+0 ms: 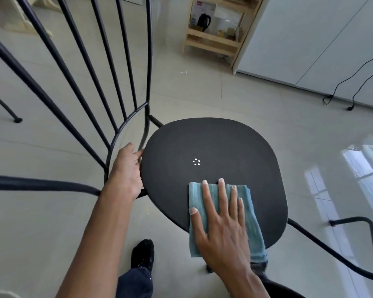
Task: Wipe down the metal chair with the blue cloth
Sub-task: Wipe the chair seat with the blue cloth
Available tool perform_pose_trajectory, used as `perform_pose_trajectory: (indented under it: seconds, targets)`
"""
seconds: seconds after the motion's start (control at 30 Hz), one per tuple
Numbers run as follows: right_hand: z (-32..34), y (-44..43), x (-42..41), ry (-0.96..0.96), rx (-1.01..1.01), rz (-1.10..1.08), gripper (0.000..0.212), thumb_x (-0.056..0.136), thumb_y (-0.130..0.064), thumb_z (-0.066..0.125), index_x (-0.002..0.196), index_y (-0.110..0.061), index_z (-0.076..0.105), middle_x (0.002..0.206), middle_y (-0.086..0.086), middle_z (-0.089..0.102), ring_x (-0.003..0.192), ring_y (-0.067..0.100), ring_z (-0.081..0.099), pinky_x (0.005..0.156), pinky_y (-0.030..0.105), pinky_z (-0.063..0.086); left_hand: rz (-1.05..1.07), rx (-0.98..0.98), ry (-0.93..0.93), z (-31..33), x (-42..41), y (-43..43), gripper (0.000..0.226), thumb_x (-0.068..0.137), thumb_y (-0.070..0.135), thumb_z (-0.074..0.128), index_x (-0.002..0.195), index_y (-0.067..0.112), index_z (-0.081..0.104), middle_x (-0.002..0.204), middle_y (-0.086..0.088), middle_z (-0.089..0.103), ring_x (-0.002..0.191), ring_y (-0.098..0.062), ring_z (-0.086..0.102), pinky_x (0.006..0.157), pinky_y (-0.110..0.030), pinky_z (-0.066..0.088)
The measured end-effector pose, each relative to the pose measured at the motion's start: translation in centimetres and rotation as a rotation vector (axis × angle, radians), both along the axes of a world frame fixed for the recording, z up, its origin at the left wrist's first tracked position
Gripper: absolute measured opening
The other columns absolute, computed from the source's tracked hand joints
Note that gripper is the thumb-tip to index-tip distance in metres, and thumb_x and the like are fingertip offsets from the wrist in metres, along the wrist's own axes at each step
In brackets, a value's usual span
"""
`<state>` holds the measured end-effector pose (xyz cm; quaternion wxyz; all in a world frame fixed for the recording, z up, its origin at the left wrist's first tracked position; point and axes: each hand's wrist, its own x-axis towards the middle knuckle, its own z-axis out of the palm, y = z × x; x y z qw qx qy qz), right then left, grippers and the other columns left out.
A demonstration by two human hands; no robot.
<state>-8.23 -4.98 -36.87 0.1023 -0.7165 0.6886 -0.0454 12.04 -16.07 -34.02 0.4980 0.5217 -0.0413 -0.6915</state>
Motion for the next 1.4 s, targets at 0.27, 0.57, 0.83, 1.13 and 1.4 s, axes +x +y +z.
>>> perform_pose_trajectory:
  seconds: [0.27,0.57,0.83,1.13,1.4]
  targets:
    - [-0.5,-12.6,4.9,-0.039,-0.008,0.228,0.065,0.098,-0.064,0.017,0.157,-0.042,-0.002,0.168,-0.001,-0.009,0.153,0.023,-0.016,0.124,0.040,-0.009,-0.062,0.000,-0.103,-0.7,0.5,0.0,0.067,0.097,0.060,0.022,0.134,0.015,0.055,0.119,-0.014,0.068,0.112,-0.029,0.062,0.101,-0.045,0.044]
    - [-0.4,-16.4,0.6,-0.042,-0.003,0.165,0.063,0.097,-0.065,0.014,0.156,-0.046,0.000,0.168,-0.005,-0.006,0.154,0.018,-0.010,0.124,0.038,-0.005,-0.011,0.053,-0.097,0.2,0.4,0.2,0.063,0.100,0.052,0.020,0.134,0.014,0.056,0.122,-0.011,0.067,0.109,-0.025,0.062,0.086,-0.036,0.046]
    - [-0.2,-4.9,-2.6,0.011,0.009,0.136,0.060,0.092,-0.066,-0.003,0.150,-0.055,-0.012,0.166,-0.009,-0.016,0.151,0.013,-0.020,0.122,0.034,-0.010,0.025,0.055,-0.135,1.0,0.2,0.6,0.043,0.098,0.028,0.025,0.107,0.017,0.066,0.090,-0.002,0.071,0.085,-0.019,0.063,0.071,-0.027,0.046]
    - [-0.3,-5.6,4.7,-0.032,-0.006,0.295,0.053,0.100,-0.060,0.003,0.149,-0.055,-0.016,0.163,-0.008,-0.025,0.149,0.018,-0.028,0.120,0.035,-0.018,0.040,0.057,-0.076,1.4,0.2,1.2,0.048,0.097,0.027,0.022,0.109,0.015,0.066,0.090,-0.007,0.071,0.087,-0.020,0.065,0.064,-0.032,0.047]
    - [-1.0,-17.1,9.4,-0.069,-0.029,0.289,0.058,0.101,-0.060,0.015,0.156,-0.046,0.002,0.168,0.000,-0.010,0.153,0.022,-0.016,0.123,0.041,-0.012,0.085,0.070,-0.022,0.6,0.4,0.6,0.053,0.101,0.038,0.018,0.118,0.013,0.062,0.108,-0.015,0.071,0.099,-0.028,0.065,0.072,-0.036,0.050]
